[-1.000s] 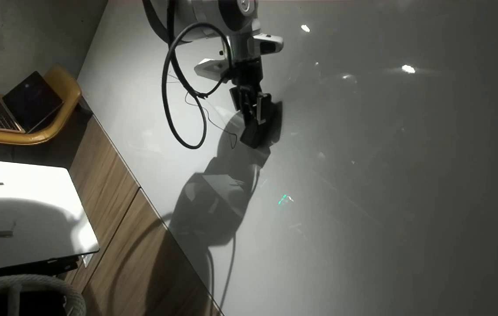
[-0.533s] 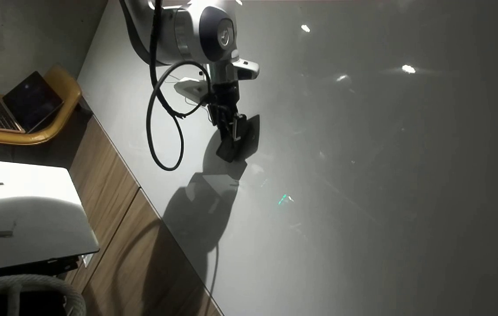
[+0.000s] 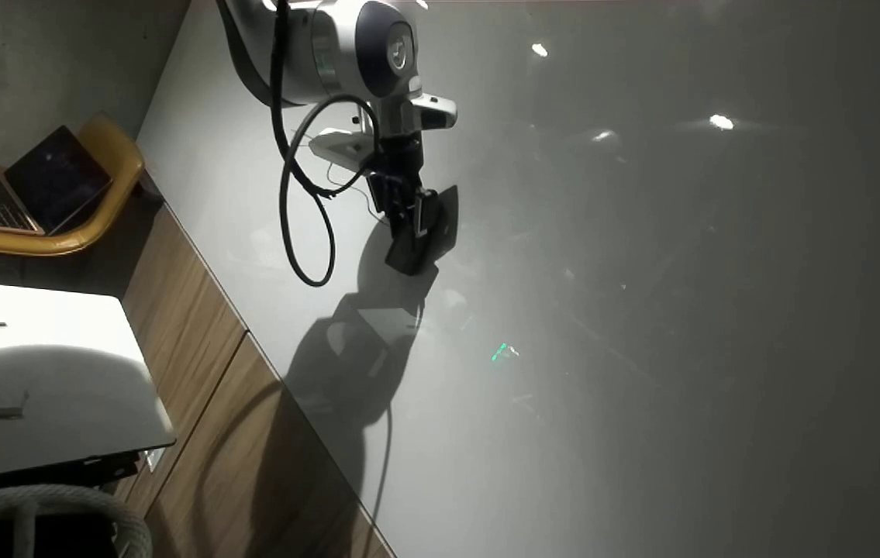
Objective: Use the duster to wipe the whiteboard
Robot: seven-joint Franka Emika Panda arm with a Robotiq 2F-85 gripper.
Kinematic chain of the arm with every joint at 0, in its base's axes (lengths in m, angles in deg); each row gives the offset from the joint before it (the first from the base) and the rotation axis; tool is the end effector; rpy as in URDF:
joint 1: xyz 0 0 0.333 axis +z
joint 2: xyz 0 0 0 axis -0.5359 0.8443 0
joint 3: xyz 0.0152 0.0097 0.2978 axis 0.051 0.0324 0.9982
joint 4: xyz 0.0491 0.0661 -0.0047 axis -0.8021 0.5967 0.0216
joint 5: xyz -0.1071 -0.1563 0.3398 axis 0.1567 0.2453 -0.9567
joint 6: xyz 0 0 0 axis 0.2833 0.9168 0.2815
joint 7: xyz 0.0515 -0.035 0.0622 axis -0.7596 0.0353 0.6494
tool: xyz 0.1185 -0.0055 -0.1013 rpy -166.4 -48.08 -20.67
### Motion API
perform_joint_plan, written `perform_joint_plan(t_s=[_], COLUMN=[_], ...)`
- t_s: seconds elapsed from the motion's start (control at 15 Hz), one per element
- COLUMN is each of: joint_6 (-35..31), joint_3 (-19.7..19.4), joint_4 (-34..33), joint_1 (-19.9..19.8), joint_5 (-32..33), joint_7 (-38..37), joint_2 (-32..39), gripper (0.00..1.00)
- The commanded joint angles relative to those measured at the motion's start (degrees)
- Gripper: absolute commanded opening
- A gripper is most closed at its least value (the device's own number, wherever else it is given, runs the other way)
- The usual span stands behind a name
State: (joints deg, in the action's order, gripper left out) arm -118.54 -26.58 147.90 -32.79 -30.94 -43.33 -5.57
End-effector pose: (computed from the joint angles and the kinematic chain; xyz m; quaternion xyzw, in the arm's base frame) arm 0.5855 -0.0396 0.3980 0.9347 -0.0434 0.3291 0.1268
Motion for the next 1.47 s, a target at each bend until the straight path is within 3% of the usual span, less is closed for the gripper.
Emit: perform_joint_plan(t_s=[0.0,0.8,1.4], joint_6=[1.6,13.6,21.5], joint_3=[2.4,13.6,16.8], joint_4=[-6.3,-17.9,-30.0], joint_1=[2.2,9.6,17.3], joint_5=[1.0,2.2,4.7], joint_7=[-0.6,-3.5,-5.7], joint_2=[2.5,8.7,18.0], gripper=[0.29,0.29,0.29])
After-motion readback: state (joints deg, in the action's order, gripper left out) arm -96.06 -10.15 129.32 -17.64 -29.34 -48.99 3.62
